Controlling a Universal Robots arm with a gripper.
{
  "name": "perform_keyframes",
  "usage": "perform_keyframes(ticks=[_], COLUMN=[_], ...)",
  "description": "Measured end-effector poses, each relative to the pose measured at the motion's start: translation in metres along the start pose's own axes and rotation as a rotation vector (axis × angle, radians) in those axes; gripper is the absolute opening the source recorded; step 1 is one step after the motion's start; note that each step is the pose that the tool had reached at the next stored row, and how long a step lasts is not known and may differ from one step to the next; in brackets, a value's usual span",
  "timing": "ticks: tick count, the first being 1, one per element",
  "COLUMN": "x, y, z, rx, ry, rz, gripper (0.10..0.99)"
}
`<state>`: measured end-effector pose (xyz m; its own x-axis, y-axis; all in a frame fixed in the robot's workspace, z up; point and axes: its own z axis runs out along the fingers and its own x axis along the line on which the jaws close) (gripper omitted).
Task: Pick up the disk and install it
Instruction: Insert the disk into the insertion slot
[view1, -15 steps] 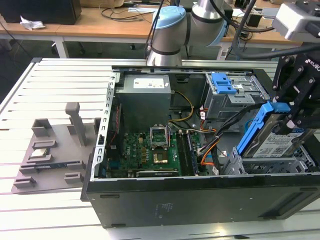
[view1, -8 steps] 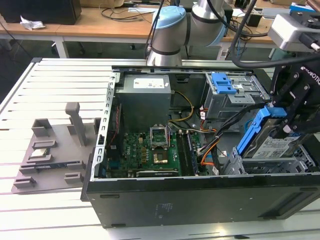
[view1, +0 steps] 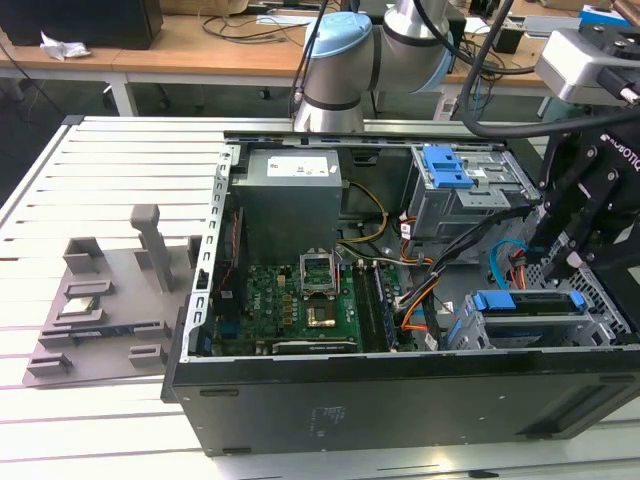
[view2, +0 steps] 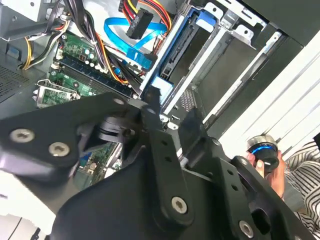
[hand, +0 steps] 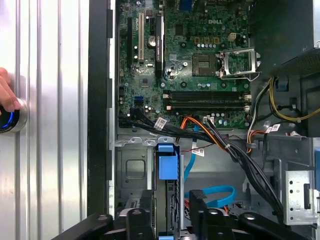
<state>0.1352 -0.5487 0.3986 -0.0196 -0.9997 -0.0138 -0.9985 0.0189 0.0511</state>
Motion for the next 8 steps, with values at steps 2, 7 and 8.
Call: perform_keyframes(ticks=[2,7,8], x=[0.0,0.0,0.0], y=[0.0,0.0,0.0], z=[0.0001,0.0004,0.0004], rx=[0.0,0.0,0.0], ry=[0.0,-0.0001,0.0], rz=[0.0,0.0,0.0], gripper=[0.302,0.106,0.106])
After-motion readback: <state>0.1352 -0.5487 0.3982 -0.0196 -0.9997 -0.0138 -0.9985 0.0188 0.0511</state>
